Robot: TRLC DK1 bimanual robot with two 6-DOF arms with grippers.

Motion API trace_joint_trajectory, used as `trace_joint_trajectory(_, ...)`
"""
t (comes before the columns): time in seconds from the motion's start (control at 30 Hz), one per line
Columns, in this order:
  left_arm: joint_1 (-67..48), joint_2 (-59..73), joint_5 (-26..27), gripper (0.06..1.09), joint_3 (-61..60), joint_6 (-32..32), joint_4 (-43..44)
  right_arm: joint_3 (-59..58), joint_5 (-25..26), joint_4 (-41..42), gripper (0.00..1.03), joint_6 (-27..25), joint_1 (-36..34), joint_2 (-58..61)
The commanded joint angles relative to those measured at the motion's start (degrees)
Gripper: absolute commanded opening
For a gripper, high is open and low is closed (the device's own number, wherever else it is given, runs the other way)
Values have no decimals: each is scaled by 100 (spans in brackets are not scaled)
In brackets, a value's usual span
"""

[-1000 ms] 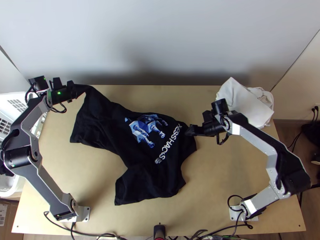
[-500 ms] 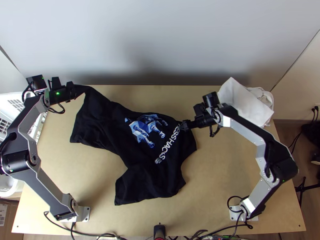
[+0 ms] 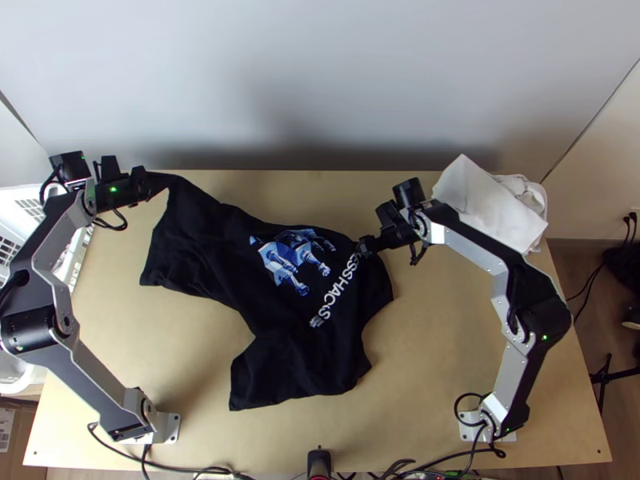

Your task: Fold the t-shirt

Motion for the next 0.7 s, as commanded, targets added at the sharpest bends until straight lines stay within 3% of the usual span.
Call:
trace_joint_trajectory(0.0,77,-109,-14,9,-92,122,-114,148,129,99,87,7,26,230)
trace_joint_trajectory(0.53,59,-144,-23,9,-145,175,-184,254,489,310,86,349,-27,397)
trace_joint_trajectory(0.57,68,-153,-23,9,-145,175,-184,245,489,310,82,349,-18,389)
trace_joint_trajectory(0.67,68,-162,-23,9,-162,175,-184,192,480,336,51,384,-18,380)
